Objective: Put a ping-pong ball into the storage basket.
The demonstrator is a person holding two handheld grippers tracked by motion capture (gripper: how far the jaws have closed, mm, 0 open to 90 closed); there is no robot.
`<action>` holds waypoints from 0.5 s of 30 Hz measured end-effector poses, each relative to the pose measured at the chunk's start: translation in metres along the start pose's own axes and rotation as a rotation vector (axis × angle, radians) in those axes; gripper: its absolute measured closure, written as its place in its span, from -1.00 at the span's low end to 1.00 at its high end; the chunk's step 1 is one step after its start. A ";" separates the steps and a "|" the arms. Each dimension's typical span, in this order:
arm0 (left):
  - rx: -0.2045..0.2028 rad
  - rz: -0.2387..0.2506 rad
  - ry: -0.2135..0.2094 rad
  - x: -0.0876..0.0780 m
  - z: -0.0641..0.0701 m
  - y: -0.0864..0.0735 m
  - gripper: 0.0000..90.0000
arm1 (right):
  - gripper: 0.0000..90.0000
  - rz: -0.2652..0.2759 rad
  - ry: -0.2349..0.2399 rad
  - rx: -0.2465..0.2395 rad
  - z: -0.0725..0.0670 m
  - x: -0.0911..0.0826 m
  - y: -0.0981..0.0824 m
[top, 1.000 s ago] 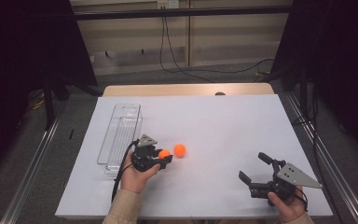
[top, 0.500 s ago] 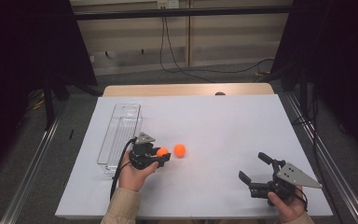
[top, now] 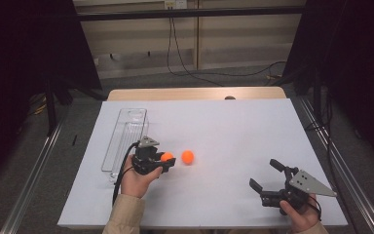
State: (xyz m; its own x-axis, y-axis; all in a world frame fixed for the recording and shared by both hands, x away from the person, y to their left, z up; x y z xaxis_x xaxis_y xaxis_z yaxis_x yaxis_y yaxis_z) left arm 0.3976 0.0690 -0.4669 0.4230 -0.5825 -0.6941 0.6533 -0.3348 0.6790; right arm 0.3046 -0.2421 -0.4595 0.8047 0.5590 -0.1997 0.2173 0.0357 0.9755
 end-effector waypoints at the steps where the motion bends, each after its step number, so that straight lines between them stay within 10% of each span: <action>1: 0.003 -0.005 0.000 -0.001 -0.001 0.000 0.13 | -0.96 0.001 0.000 0.001 0.000 0.000 0.000; 15: -0.007 0.001 0.004 -0.010 -0.006 0.007 0.13 | -0.96 0.001 0.001 0.003 0.000 0.000 0.000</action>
State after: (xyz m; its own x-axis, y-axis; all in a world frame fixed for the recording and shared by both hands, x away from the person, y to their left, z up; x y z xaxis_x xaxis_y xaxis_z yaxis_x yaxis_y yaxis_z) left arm 0.4017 0.0774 -0.4566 0.4264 -0.5798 -0.6942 0.6574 -0.3286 0.6782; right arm 0.3048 -0.2418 -0.4593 0.8042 0.5602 -0.1988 0.2182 0.0329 0.9753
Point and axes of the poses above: each handheld gripper's, and its own axes: x roughly forward along the jaws, y roughly out of its top, z roughly to its right, the point moved 8 cm from there along x, roughly forward along the jaws, and after that the axes turned 1 degree about -z, right-handed, at the moved point
